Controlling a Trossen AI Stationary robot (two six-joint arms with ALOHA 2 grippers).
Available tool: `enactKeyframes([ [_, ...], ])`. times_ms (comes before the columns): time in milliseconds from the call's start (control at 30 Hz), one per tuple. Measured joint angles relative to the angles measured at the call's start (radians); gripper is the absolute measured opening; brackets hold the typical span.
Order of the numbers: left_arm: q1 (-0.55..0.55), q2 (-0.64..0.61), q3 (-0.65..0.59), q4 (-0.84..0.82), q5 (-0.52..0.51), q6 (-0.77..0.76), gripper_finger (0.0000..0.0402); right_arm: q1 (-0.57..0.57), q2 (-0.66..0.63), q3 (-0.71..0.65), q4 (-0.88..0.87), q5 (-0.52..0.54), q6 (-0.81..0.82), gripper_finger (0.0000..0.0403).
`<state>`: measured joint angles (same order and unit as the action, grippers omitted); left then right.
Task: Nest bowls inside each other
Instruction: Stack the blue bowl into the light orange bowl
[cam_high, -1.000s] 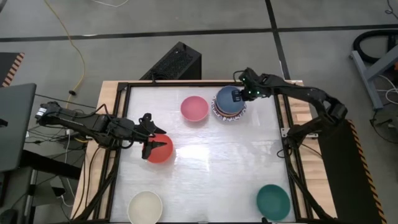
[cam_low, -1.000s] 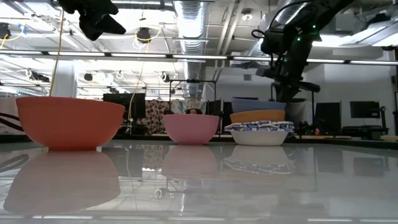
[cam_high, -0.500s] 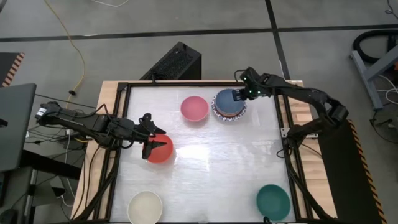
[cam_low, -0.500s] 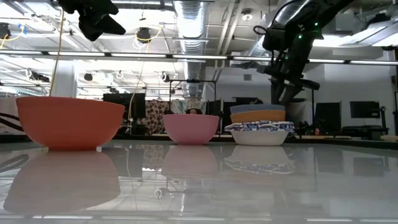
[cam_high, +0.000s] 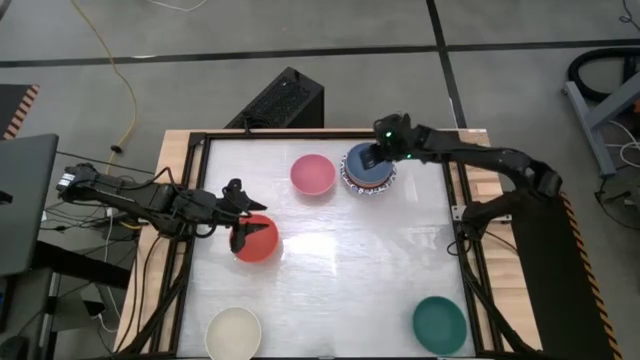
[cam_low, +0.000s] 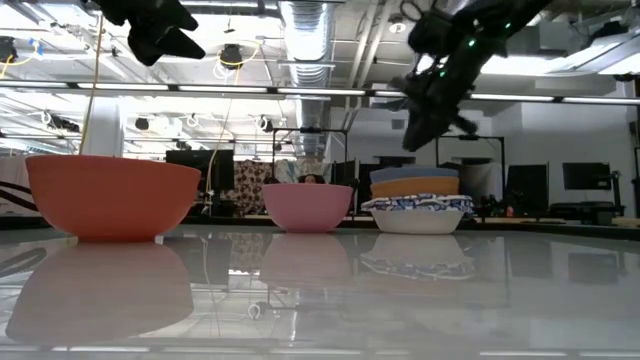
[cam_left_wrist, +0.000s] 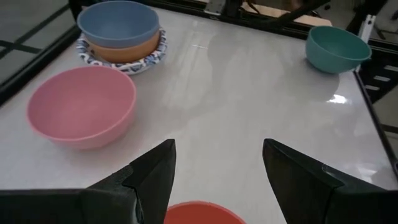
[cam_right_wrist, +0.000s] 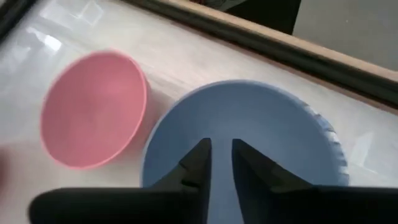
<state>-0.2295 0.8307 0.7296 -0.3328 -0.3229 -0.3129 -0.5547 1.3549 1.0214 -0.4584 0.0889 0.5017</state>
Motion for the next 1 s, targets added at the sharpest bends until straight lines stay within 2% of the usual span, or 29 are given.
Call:
enactKeyframes([
  [333,0.0,0.0,0.0,-0.041,0.029,-0.033,0.0231,0.01,0.18,0.0,-0.015,0.017,-0.005,0.0008],
  [667,0.0,0.0,0.0,-0.044,0.029,-0.036,0.0231,0.008,0.299,0.0,-0.058,0.018,-0.002,0.0024],
  [1000,0.0,0.0,0.0,-0.044,0.024,-0.036,0.0231,0.003,0.291,0.0,-0.082,0.021,0.003,0.0021],
])
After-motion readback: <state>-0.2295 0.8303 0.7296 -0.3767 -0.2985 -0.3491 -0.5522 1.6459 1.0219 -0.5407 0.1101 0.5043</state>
